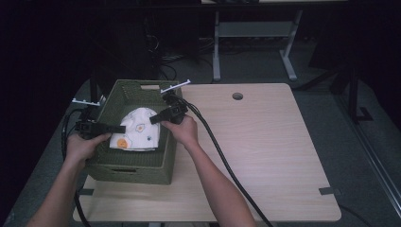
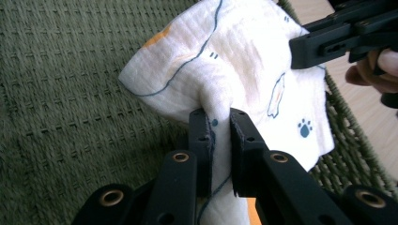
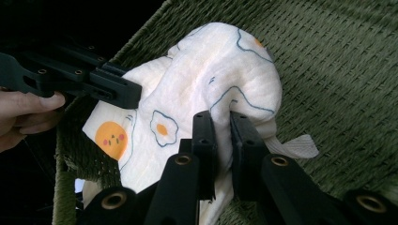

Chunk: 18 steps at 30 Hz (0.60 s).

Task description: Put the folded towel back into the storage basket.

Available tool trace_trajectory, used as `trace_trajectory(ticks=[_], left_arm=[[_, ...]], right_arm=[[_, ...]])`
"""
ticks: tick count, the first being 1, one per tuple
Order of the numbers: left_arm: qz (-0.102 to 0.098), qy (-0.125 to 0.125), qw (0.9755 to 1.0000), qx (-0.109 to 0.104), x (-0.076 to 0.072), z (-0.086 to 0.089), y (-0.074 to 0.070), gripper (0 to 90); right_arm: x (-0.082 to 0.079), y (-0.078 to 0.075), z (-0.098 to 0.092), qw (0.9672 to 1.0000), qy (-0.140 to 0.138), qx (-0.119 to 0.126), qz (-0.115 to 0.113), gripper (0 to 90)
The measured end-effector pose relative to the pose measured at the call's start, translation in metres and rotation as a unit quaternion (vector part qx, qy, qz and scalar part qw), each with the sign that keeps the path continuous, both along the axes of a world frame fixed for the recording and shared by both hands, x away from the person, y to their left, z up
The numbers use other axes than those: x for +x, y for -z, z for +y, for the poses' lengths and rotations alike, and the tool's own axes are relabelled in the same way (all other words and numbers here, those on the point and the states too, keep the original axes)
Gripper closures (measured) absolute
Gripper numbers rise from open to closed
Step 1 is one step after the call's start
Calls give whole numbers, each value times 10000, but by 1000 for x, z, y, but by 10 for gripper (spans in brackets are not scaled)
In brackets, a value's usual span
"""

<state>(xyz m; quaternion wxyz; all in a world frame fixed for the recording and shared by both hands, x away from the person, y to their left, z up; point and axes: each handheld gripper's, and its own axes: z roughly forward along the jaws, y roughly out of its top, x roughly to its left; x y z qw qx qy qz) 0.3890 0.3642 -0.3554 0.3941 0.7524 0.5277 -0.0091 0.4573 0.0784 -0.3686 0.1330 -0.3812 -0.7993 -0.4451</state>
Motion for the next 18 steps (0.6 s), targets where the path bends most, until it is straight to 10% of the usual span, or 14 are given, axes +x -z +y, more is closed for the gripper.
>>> trace_trajectory(ticks=[7,9,18], left_arm=[[22,-82,9995,288,6,-3,5,796],[10,-273,9974,663,8,-4,7,645],[36,-345,9965,767,6,0,7,608]], right_arm=[[-1,2,-1,9999,77,-72,-37,779],[-2,2,0,9993,222,-226,-188,658],[-4,0,-2,9988,239,-341,-272,645]])
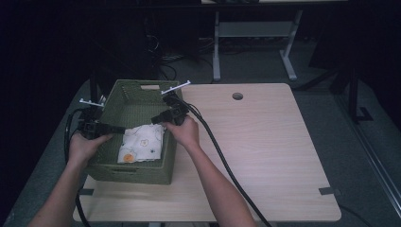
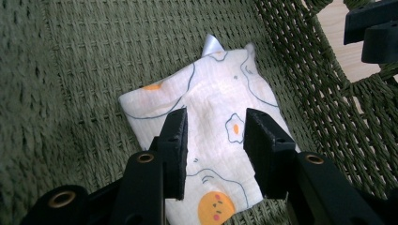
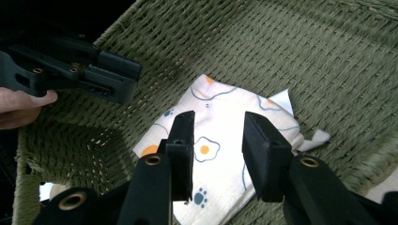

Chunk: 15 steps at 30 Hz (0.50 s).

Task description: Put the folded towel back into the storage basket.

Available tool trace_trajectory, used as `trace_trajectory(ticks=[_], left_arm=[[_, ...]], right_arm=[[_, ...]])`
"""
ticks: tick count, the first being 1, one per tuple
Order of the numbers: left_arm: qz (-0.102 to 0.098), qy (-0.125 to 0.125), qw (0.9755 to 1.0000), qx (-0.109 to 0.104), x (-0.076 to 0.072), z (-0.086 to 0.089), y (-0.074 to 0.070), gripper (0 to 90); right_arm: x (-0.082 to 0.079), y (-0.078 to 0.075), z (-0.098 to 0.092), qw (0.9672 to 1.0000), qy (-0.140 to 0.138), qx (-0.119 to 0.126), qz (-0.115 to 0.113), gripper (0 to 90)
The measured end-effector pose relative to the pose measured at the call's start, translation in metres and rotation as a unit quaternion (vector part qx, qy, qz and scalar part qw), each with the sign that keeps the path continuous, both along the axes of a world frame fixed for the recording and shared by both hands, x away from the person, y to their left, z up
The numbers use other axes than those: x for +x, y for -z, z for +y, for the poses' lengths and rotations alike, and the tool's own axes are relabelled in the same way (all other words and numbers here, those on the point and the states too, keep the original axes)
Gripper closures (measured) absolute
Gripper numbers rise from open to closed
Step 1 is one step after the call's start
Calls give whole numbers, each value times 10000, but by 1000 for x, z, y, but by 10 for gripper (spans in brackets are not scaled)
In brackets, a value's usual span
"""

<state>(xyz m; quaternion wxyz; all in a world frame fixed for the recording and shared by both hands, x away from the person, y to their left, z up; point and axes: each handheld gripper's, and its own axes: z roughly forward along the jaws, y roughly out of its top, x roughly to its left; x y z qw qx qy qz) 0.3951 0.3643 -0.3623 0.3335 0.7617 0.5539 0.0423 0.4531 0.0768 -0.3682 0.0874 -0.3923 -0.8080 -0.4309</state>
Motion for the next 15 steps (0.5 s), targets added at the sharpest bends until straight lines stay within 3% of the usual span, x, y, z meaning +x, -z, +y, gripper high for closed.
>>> trace_trajectory(ticks=[6,15], left_arm=[[-75,-32,9999,-152,-3,0,-3,614],[-197,-15,9997,-165,-10,-5,-10,602]], right_arm=[[-1,-4,-4,9999,-30,118,-1,653],[0,-8,-16,9995,-80,304,33,647]])
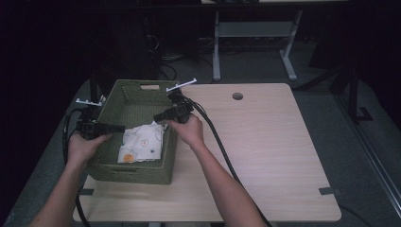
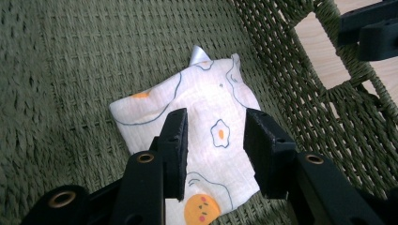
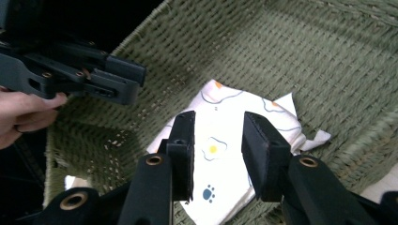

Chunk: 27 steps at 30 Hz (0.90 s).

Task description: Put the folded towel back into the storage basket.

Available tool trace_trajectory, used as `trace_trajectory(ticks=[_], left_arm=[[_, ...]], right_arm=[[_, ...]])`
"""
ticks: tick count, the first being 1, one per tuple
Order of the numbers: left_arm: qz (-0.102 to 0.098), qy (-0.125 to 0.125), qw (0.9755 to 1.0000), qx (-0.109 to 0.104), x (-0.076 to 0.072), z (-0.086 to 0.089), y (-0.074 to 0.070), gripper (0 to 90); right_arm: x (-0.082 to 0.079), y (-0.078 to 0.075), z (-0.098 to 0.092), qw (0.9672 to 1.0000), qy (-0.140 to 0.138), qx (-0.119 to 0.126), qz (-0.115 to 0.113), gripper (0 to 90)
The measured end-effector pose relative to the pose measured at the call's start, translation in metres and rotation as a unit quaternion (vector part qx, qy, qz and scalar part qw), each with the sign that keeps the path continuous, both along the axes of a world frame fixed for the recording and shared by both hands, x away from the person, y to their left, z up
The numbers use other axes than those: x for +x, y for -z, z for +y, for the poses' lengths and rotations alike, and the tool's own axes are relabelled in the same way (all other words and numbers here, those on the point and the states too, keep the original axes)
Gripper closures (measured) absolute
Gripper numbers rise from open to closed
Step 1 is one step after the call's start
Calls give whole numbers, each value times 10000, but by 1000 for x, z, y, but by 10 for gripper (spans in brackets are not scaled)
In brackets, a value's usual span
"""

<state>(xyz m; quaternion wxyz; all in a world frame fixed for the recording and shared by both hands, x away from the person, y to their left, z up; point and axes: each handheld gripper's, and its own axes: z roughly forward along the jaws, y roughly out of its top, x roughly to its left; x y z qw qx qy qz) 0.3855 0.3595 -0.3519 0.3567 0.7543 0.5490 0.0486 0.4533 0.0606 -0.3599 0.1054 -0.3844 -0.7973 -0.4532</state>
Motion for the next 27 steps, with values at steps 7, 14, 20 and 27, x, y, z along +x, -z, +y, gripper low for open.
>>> trace_trajectory(ticks=[7,14,20,27], left_arm=[[-91,-21,10000,-18,-7,-9,-9,583],[-255,85,9996,-76,-11,-28,-21,563],[-363,143,9991,-139,-11,-43,-27,537],[-426,262,9987,-122,-13,-63,-35,521]], right_arm=[[-1,-7,-11,10000,-31,77,-34,628],[-3,-13,-33,9999,41,105,-84,587],[-3,-19,-56,9997,129,201,-108,552],[-3,-22,-85,9992,278,271,-103,520]])
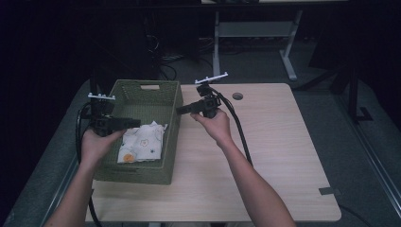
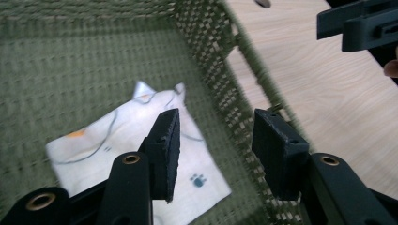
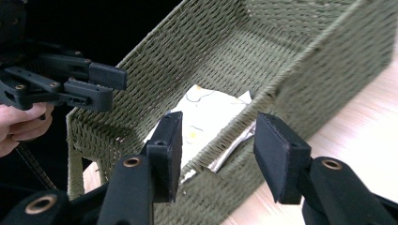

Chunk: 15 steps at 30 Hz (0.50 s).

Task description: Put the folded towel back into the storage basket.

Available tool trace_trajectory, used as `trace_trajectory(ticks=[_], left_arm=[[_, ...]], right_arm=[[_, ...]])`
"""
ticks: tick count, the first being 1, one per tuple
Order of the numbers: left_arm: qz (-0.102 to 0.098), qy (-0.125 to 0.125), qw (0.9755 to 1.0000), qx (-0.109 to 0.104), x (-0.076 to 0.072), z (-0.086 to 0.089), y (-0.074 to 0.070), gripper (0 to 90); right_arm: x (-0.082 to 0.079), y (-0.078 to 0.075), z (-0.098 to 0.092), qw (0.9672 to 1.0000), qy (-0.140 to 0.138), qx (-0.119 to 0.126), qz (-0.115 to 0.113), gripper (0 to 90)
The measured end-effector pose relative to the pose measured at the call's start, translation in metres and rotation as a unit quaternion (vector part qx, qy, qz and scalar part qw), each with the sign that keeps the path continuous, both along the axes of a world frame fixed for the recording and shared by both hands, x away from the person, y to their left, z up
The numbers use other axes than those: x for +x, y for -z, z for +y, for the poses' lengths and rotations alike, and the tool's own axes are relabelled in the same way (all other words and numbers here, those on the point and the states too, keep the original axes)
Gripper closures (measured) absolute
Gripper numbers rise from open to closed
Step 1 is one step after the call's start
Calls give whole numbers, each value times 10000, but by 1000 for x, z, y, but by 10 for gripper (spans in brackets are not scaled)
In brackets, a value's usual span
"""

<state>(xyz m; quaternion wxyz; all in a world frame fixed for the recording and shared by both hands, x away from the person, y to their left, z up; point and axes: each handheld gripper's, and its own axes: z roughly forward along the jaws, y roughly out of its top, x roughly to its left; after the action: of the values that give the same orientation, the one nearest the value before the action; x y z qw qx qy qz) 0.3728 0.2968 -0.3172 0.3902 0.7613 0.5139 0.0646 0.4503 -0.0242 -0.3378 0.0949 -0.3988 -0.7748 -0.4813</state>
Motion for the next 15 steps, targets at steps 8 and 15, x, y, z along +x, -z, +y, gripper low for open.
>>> trace_trajectory(ticks=[8,15], left_arm=[[-13,121,9999,0,0,-25,-2,487],[-14,242,9997,-7,2,-48,-3,442]], right_arm=[[-2,-1,-29,9999,145,63,-19,489],[-6,-1,-56,9996,260,97,-30,471]])
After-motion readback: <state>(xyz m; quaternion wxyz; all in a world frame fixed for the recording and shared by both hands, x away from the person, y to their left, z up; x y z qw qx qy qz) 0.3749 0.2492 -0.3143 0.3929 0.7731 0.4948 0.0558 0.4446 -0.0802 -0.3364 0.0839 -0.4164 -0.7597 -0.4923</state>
